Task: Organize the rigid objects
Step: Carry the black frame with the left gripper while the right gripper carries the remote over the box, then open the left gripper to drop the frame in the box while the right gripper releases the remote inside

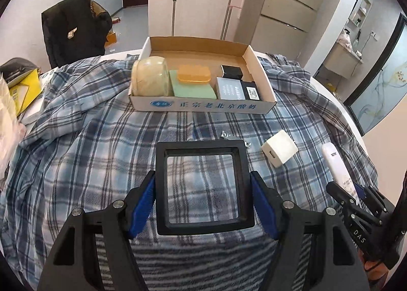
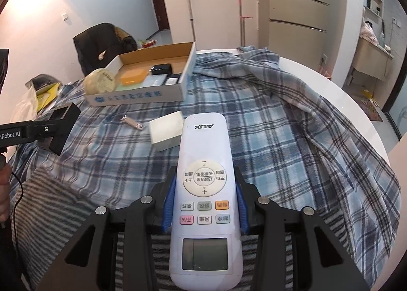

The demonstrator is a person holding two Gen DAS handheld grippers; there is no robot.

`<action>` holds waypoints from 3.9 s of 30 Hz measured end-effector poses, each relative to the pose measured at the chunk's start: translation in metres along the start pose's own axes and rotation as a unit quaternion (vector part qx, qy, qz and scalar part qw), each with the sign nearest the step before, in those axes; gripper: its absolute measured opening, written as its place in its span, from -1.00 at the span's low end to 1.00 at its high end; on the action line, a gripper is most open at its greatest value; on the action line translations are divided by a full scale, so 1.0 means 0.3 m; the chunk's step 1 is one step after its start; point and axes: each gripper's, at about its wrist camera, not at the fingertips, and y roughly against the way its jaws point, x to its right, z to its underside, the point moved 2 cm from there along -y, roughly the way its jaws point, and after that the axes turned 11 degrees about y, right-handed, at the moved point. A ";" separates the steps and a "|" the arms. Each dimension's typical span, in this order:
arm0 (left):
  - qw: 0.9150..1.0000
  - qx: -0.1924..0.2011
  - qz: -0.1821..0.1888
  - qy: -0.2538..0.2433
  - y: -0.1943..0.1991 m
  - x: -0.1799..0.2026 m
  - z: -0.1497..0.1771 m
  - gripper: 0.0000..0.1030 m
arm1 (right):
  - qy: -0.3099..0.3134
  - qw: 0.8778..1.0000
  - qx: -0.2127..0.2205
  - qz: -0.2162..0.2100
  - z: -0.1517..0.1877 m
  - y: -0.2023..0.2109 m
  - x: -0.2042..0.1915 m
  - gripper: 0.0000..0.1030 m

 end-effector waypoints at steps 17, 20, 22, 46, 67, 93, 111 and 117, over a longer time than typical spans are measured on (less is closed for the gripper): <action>0.997 0.075 0.004 -0.013 0.061 0.052 -0.288 0.42 | 0.019 0.998 0.049 0.016 -0.277 0.024 -0.045 -0.25; 0.995 0.102 0.003 0.005 0.076 0.060 -0.399 0.42 | 0.022 0.997 0.071 0.037 -0.391 0.035 -0.018 -0.25; 0.994 0.110 0.009 0.008 0.082 0.068 -0.461 0.42 | 0.013 0.995 0.083 0.045 -0.460 0.040 0.008 -0.25; 0.994 0.106 0.013 0.005 -0.281 -0.036 -0.703 0.42 | -0.061 0.998 0.015 -0.024 -0.714 -0.438 -0.029 -0.25; 0.996 0.064 -0.068 0.005 -0.516 -0.059 -0.670 0.42 | -0.064 0.998 0.000 -0.025 -0.703 -0.455 -0.009 -0.25; 0.963 0.270 0.003 0.007 -0.165 -0.007 -0.649 0.74 | -0.075 0.993 -0.032 -0.090 -0.676 -0.531 -0.021 -0.25; 0.927 0.371 0.043 0.049 0.072 -0.029 -0.629 0.99 | -0.067 0.991 -0.062 -0.096 -0.637 -0.625 -0.047 -0.23; 0.925 0.374 0.035 0.051 0.114 -0.020 -0.628 0.99 | -0.078 0.992 -0.043 -0.093 -0.666 -0.566 -0.033 0.18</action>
